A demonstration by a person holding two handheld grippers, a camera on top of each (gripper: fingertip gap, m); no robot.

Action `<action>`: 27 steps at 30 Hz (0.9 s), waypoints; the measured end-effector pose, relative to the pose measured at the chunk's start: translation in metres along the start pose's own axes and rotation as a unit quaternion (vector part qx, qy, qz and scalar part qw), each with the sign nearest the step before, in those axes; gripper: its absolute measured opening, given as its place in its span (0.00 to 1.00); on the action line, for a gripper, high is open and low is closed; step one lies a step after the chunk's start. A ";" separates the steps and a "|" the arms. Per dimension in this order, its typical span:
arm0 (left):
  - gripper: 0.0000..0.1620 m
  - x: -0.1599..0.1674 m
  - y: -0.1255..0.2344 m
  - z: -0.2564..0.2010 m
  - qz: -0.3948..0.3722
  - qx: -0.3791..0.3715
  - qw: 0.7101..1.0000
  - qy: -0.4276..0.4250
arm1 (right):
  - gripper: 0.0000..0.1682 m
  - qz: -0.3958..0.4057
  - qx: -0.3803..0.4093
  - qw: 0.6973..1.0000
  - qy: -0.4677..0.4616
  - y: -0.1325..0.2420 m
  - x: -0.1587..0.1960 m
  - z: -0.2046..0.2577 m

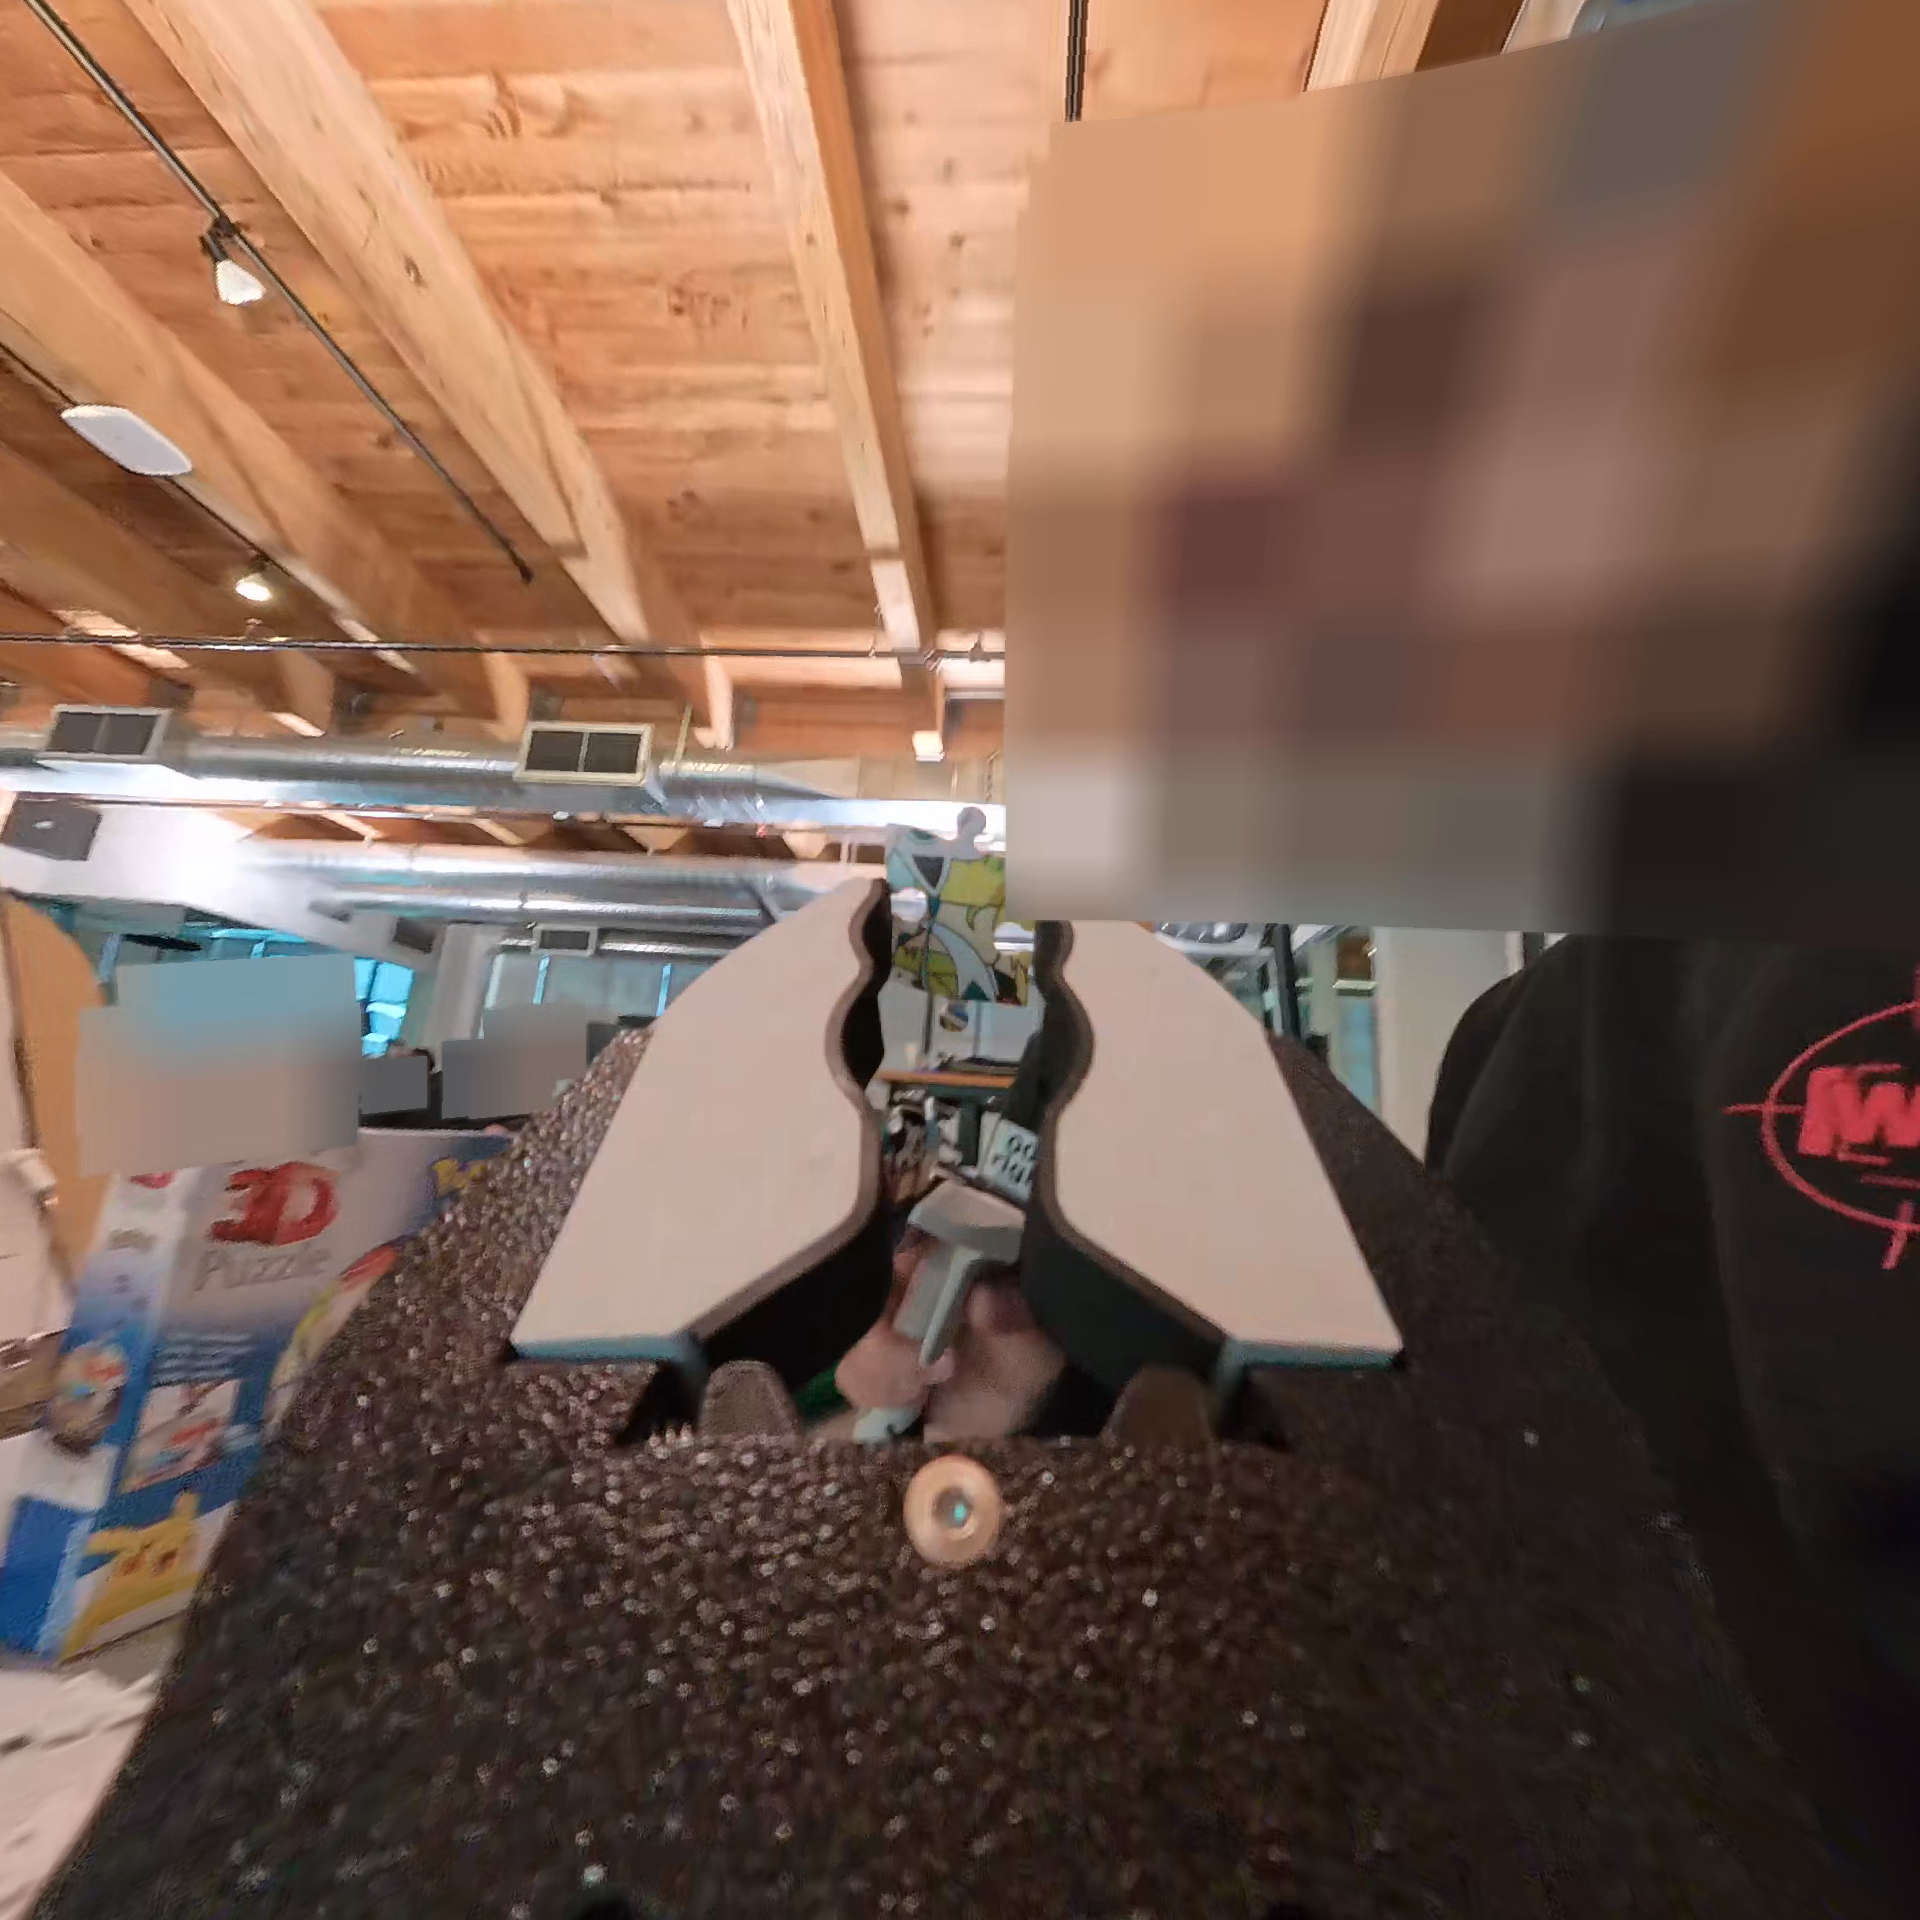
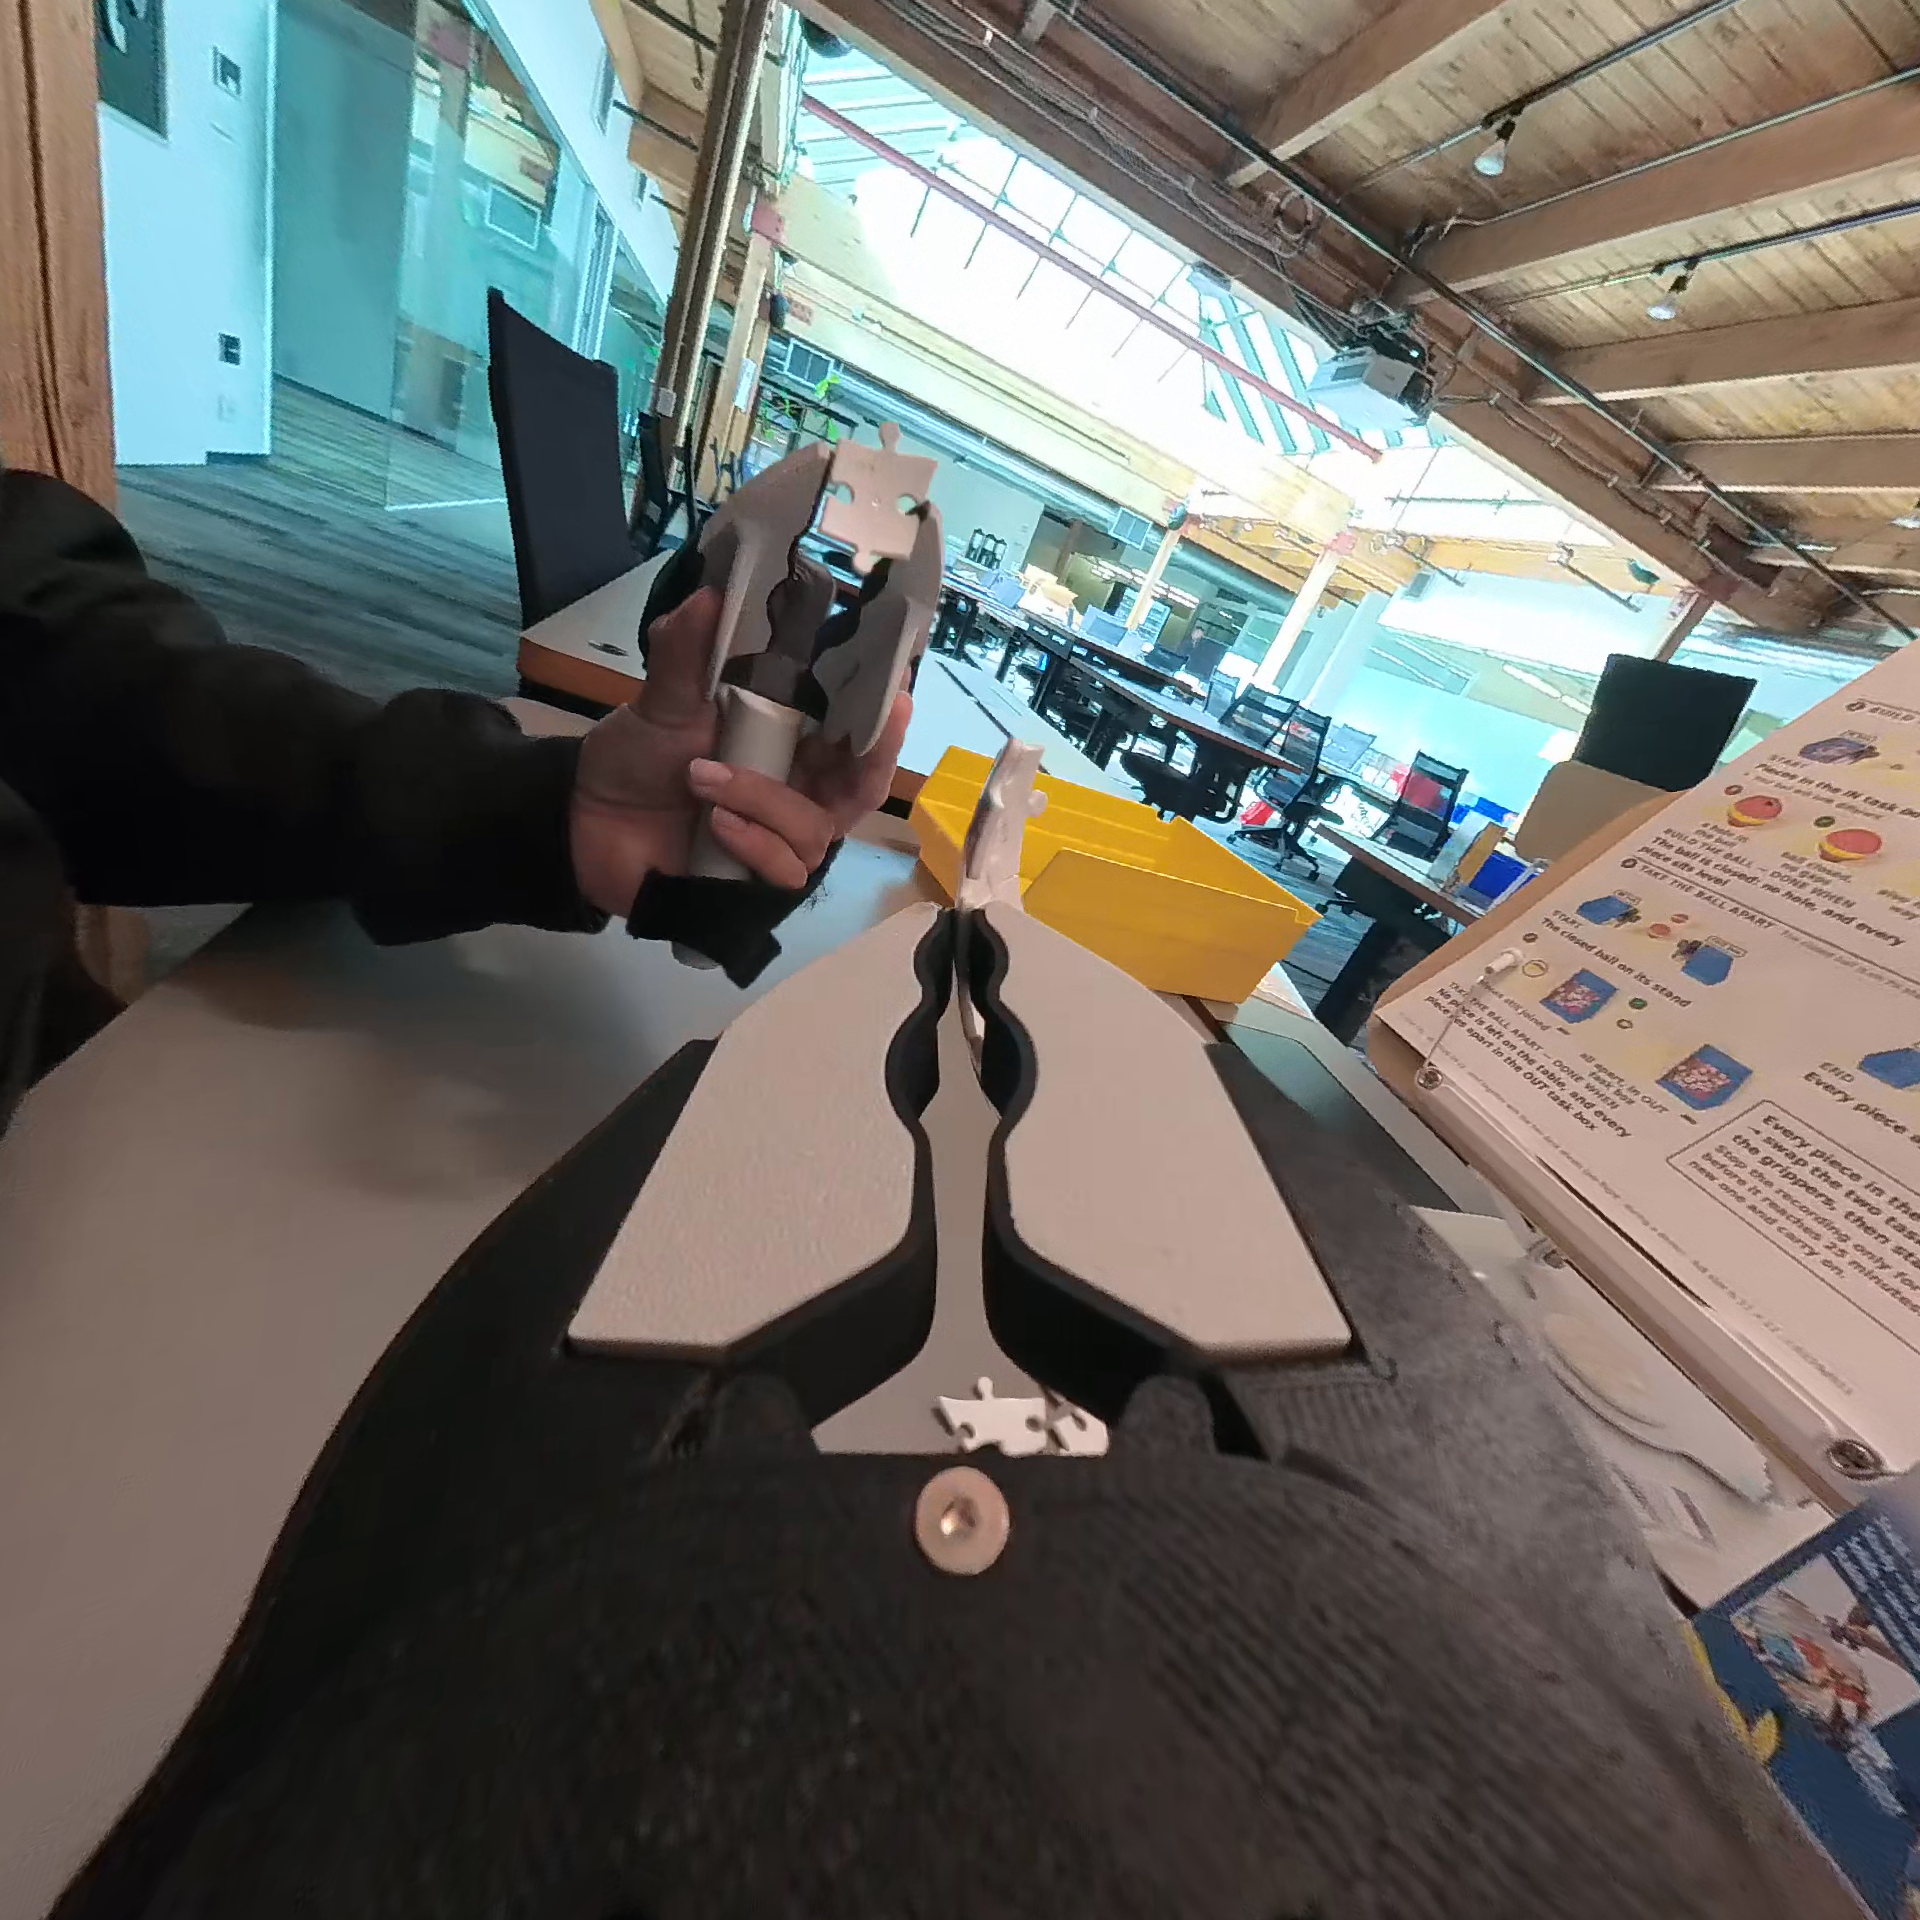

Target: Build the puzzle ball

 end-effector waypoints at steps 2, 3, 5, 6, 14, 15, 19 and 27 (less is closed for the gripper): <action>0.15 0.001 -0.001 -0.001 -0.014 0.009 1.000 0.013 | 0.01 -0.002 -0.005 1.000 -0.012 -0.001 0.000 0.000; 0.15 0.001 -0.002 -0.002 -0.015 0.014 1.000 0.016 | 0.01 -0.002 -0.007 1.000 -0.017 -0.001 0.000 0.000; 0.16 0.003 -0.004 -0.002 -0.009 0.018 1.000 0.018 | 0.01 -0.002 -0.012 1.000 -0.026 -0.001 0.001 0.000; 0.16 0.004 -0.005 -0.003 -0.007 0.022 1.000 0.020 | 0.01 -0.001 -0.015 0.999 -0.032 -0.001 0.001 0.000; 0.15 0.014 -0.010 0.002 0.071 -0.018 0.997 -0.010 | 0.01 -0.026 -0.065 0.972 -0.226 -0.006 0.005 -0.005; 0.15 0.015 -0.011 0.004 0.081 -0.032 0.996 -0.014 | 0.01 -0.029 -0.071 0.963 -0.258 -0.006 0.006 -0.007; 0.15 0.023 -0.011 0.016 0.136 -0.120 0.983 -0.015 | 0.01 -0.019 -0.076 0.935 -0.346 -0.007 0.016 -0.013; 0.15 0.044 -0.015 0.030 0.210 -0.250 0.945 0.021 | 0.01 -0.038 -0.113 0.892 -0.436 -0.007 0.020 -0.015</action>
Point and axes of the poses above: each gripper's, where its closed fingertips meet, y back along the fingers, x out of its underside, z = x × y across the jaws, the point moved 6 cm from there along y, back along the fingers, and after that the axes turned 5 degrees about x, right-handed, at the moved point
